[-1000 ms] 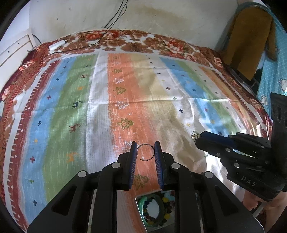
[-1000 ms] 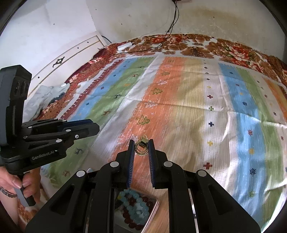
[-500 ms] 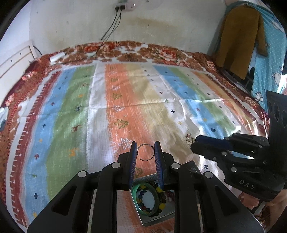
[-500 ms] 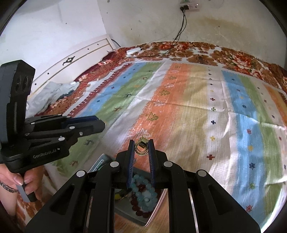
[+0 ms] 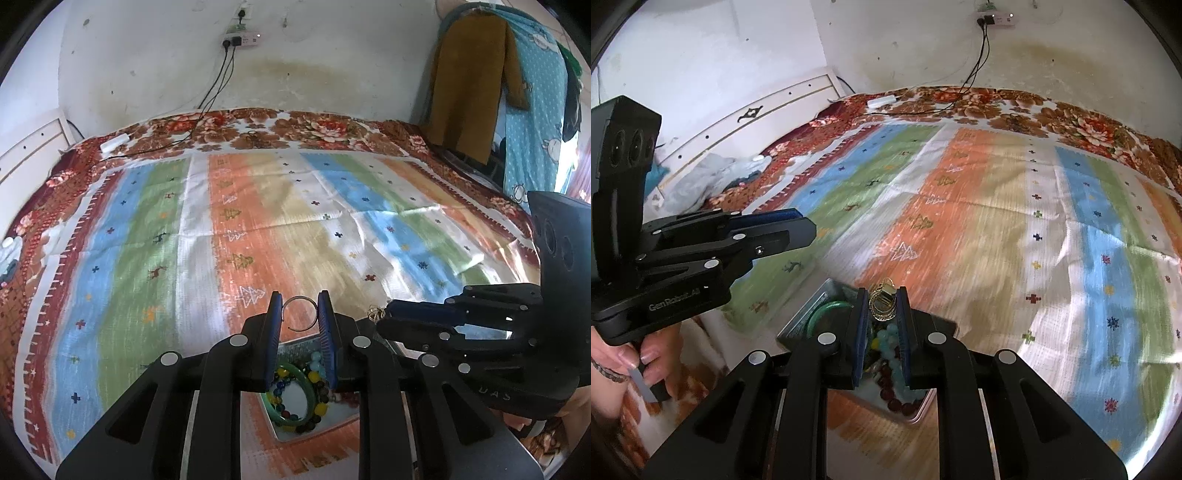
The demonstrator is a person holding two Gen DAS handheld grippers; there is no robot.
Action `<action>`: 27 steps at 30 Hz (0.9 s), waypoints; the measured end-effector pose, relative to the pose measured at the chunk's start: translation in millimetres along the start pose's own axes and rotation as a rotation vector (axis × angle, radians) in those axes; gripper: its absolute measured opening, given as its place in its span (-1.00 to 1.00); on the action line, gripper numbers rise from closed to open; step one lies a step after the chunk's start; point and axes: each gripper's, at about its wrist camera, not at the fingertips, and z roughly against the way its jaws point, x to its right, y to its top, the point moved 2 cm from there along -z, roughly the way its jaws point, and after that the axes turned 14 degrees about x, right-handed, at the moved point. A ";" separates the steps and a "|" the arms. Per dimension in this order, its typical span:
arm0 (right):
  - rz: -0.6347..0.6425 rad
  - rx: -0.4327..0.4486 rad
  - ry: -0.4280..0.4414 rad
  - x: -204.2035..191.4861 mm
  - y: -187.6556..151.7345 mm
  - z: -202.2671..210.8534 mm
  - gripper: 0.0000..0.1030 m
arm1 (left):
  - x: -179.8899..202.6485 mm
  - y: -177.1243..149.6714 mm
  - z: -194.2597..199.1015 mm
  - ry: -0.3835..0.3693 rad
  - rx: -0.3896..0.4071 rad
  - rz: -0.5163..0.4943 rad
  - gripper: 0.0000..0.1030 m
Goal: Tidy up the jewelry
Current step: 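Carry the gold ring in the left tool while the right tool carries its gold ring to the tin, then open the left tool over the tin while the right tool releases its gold ring there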
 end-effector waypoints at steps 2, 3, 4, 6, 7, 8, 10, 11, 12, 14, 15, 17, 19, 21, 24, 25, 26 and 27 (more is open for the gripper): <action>-0.001 -0.006 0.003 -0.1 -1.6 0.1 -0.69 | 0.0 -0.8 0.5 -0.002 -0.002 0.001 -0.63; -0.002 -0.007 0.003 0.0 -2.1 0.1 -0.69 | 0.1 -1.3 0.6 -0.001 -0.003 0.001 -0.63; -0.002 -0.008 0.004 -0.1 -2.7 0.2 -0.69 | 0.5 -2.3 1.0 0.000 -0.005 0.001 -0.63; -0.001 -0.007 0.005 -0.3 -2.3 -0.1 -0.69 | 1.1 -3.6 0.7 -0.001 -0.011 0.000 -0.63; -0.002 -0.007 0.007 -0.4 -2.4 -0.3 -0.69 | 1.5 -3.9 0.9 -0.001 -0.011 -0.001 -0.63; -0.003 -0.007 0.009 -0.4 -2.3 -0.5 -0.69 | 1.3 -4.1 0.7 0.000 -0.012 -0.001 -0.63; -0.004 -0.009 0.013 -0.7 -2.3 -1.0 -0.69 | 1.8 -4.1 0.8 -0.004 -0.014 0.003 -0.63; -0.004 -0.011 0.015 -0.8 -2.6 -1.0 -0.69 | 1.8 -5.0 -0.7 -0.010 -0.023 0.008 -0.63; -0.005 -0.008 0.013 -0.5 -2.5 -0.7 -0.69 | 0.8 -5.9 -2.0 -0.015 -0.032 0.011 -0.62; -0.006 -0.017 0.011 0.5 -2.8 -1.3 -0.67 | -1.1 -7.2 -3.2 -0.008 -0.041 0.020 -0.53; -0.011 -0.017 0.007 1.9 -2.7 -1.0 -0.55 | -2.2 -7.2 -2.7 -0.006 -0.039 0.025 -0.48; -0.017 -0.013 0.005 3.1 -2.9 1.1 -0.42 | -4.8 -6.3 -1.2 -0.005 -0.033 0.037 -0.41; -0.008 -0.008 -0.003 3.3 -3.9 3.8 -0.39 | -7.6 -5.2 -0.6 0.001 -0.032 0.049 -0.32; -0.005 -0.002 -0.007 3.7 -5.3 6.6 -0.28 | -9.9 -5.1 -0.8 0.005 -0.035 0.059 -0.28; -0.002 0.008 -0.013 4.6 -6.7 11.5 -0.14 | -11.1 -4.3 0.1 0.008 -0.031 0.065 -0.24; 0.000 0.013 -0.017 4.6 -7.1 13.3 -0.11 | -11.6 -4.3 0.8 0.008 -0.030 0.066 -0.23; 0.000 0.018 -0.019 4.9 -7.2 15.2 -0.10 | -12.0 -5.2 2.0 0.009 -0.029 0.067 -0.22; -0.003 0.021 -0.018 6.3 -7.2 16.6 -0.08 | -12.0 -4.8 1.7 0.009 -0.030 0.067 -0.21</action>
